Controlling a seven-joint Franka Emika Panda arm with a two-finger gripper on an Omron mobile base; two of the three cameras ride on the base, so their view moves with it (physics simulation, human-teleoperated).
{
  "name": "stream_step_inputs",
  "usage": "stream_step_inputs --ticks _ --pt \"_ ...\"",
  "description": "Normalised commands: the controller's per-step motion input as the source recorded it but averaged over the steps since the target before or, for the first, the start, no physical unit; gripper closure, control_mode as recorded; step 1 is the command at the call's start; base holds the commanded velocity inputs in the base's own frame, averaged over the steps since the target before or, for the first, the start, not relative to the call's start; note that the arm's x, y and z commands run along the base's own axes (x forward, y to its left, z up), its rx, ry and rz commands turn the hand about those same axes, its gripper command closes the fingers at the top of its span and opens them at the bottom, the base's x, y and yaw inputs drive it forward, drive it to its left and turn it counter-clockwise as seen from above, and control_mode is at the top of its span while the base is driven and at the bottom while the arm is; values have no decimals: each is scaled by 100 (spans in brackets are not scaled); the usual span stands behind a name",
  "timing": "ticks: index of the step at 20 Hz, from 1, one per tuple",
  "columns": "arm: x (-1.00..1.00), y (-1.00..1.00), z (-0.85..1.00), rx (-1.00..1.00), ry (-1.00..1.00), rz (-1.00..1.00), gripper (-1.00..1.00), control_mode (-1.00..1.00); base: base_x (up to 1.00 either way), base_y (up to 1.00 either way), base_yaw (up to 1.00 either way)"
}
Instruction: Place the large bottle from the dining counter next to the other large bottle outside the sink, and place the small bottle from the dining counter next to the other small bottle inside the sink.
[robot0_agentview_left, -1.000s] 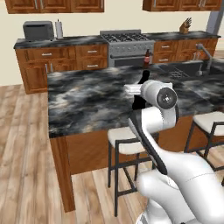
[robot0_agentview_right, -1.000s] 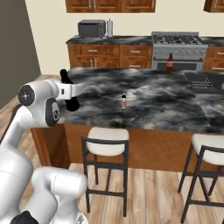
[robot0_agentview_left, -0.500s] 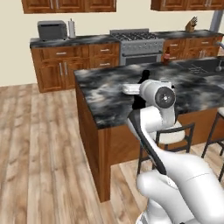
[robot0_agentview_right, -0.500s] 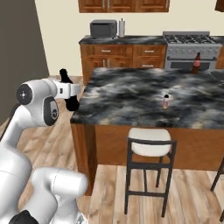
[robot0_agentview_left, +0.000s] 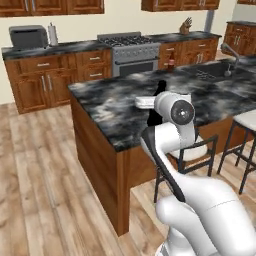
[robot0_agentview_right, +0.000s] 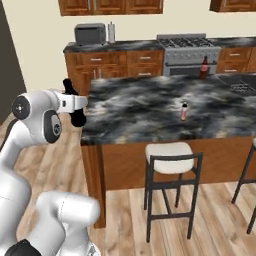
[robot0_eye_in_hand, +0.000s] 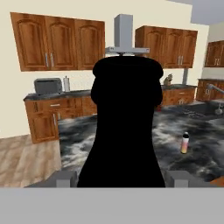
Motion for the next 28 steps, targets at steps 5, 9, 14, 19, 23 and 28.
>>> stream_step_inputs --ticks 5,9,14,19,23,28 --pt "0 0 0 0 0 0 100 100 1 0 -50" --pt "0 0 0 0 0 0 100 100 0 0 -50" --pt "0 0 0 0 0 0 100 100 0 0 -50" --pt "0 0 0 0 0 0 100 100 0 0 -50" --pt "0 0 0 0 0 0 100 100 0 0 -50" --pt "0 0 0 0 0 0 100 100 0 0 -50"
